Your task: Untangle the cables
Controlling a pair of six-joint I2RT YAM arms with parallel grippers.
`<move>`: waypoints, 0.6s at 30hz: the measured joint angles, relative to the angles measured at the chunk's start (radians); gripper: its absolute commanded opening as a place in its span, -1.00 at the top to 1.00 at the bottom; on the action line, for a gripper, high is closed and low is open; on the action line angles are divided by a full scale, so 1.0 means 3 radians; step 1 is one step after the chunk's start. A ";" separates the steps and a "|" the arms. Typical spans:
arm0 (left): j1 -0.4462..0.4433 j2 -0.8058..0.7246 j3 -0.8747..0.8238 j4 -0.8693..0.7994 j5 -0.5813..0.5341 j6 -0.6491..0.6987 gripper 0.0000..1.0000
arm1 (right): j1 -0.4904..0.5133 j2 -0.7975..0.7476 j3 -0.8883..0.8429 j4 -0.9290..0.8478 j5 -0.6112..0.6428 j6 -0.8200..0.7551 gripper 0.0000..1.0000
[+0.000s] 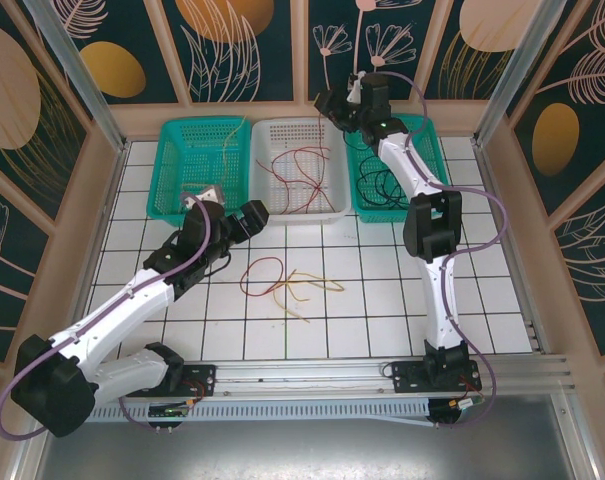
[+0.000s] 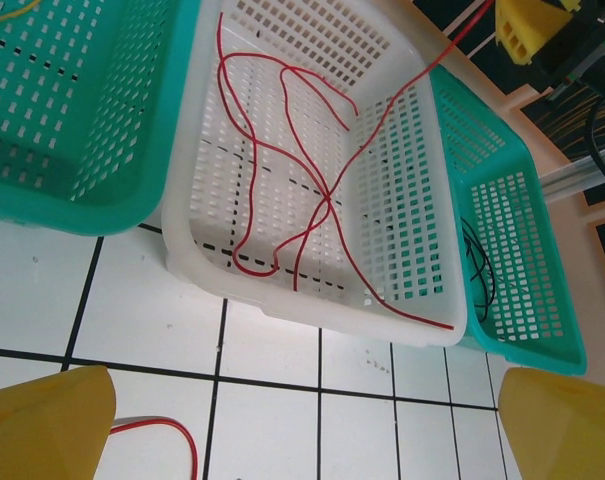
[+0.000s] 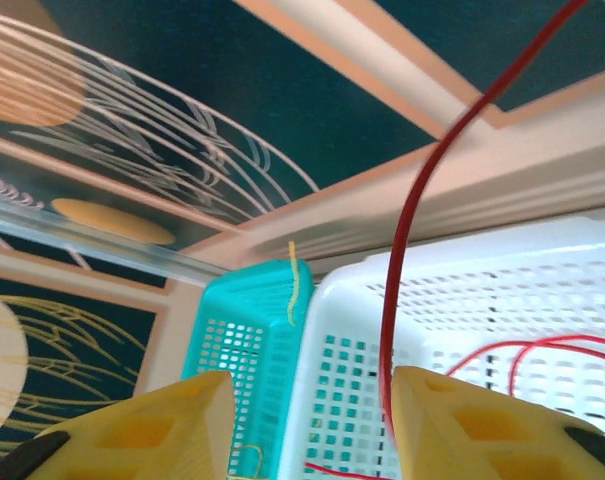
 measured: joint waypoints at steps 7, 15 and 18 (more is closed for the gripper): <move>0.0003 -0.0001 0.0023 -0.0001 0.0000 0.0015 -0.97 | -0.0034 0.0000 0.0131 -0.0491 0.0225 -0.0291 -0.11; 0.0010 -0.0103 0.0112 -0.0080 -0.0052 0.0099 -0.97 | -0.0008 -0.0488 -0.0130 -0.0835 0.0518 -0.0782 -0.06; 0.0015 -0.0158 0.0136 -0.0093 -0.0081 0.0125 -0.97 | 0.0107 -0.0993 -0.0708 -0.0833 0.0650 -0.0996 -0.03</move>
